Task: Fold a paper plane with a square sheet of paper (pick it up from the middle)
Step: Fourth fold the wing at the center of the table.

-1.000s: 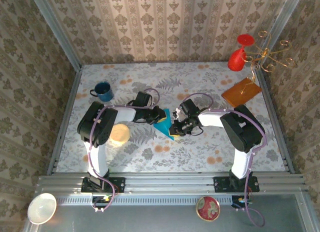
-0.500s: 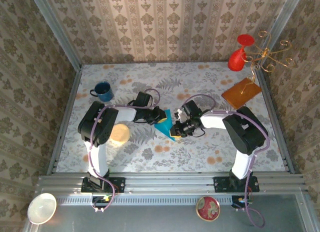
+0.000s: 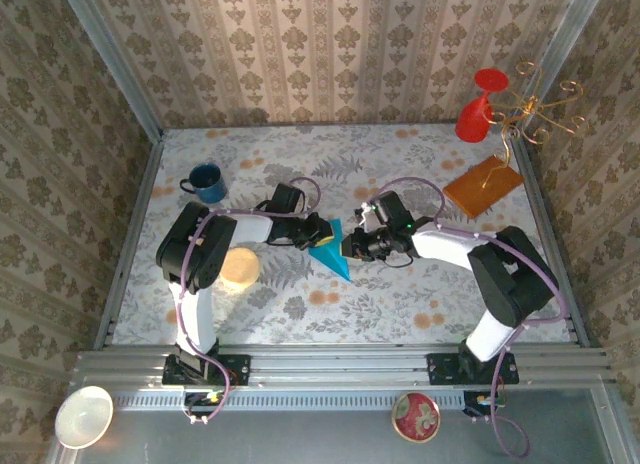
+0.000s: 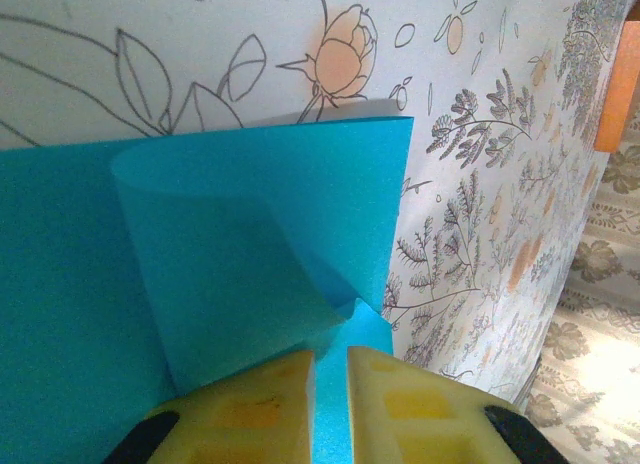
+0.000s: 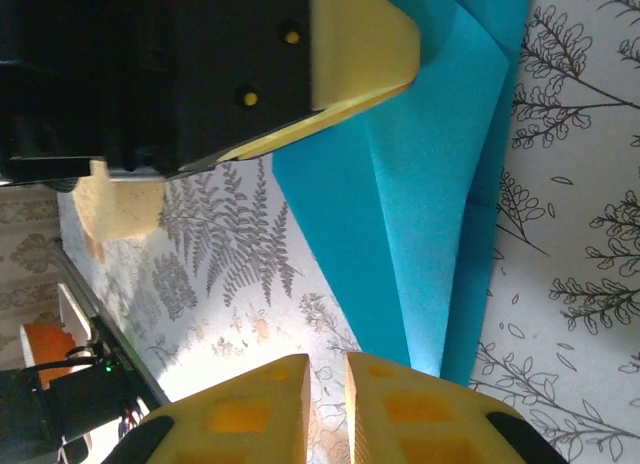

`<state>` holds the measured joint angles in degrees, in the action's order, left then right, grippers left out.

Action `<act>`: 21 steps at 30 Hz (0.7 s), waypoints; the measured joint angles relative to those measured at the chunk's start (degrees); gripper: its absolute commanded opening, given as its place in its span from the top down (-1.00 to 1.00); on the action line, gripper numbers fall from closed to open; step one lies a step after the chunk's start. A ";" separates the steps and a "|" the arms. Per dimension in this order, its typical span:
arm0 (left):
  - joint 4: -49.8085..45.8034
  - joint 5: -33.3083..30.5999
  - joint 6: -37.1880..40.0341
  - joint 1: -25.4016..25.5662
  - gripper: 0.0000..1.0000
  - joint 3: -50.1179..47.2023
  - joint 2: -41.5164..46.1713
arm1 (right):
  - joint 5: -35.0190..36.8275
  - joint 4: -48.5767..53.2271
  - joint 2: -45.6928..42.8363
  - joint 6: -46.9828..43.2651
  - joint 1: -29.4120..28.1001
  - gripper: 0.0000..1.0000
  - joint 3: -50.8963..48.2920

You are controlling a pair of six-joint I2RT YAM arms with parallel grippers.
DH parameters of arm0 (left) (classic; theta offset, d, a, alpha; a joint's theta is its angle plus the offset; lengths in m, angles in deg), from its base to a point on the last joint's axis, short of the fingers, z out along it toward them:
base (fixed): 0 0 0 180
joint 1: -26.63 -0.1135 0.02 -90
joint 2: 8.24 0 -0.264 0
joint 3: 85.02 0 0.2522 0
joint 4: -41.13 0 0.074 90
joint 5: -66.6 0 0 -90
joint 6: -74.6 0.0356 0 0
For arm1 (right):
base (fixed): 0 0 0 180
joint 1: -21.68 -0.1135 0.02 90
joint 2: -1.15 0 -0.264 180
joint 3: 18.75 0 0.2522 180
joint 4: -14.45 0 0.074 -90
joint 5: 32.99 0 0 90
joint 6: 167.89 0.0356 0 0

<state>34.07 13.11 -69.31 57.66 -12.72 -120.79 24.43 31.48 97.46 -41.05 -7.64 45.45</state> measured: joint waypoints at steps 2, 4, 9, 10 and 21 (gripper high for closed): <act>0.02 0.00 0.00 0.00 0.66 0.00 0.00 | 0.55 0.46 1.68 -0.02 -0.81 0.67 1.33; 0.07 0.00 0.00 0.00 0.66 0.00 0.00 | 0.92 0.90 3.58 -0.15 -1.70 0.69 2.91; 0.17 0.00 0.00 0.00 0.66 0.00 0.00 | 1.38 1.73 7.69 -0.22 -2.69 0.72 5.38; 0.17 0.00 0.00 0.00 0.66 0.00 0.00 | 1.49 1.84 8.20 -0.22 -2.67 0.72 5.57; 0.17 0.02 0.00 0.00 0.66 0.00 0.00 | 2.86 3.19 11.19 -0.87 -2.34 0.78 5.95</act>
<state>34.24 13.13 -69.31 57.66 -12.72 -120.79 27.29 34.67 108.65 -41.92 -9.98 51.39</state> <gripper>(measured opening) 0.172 0.115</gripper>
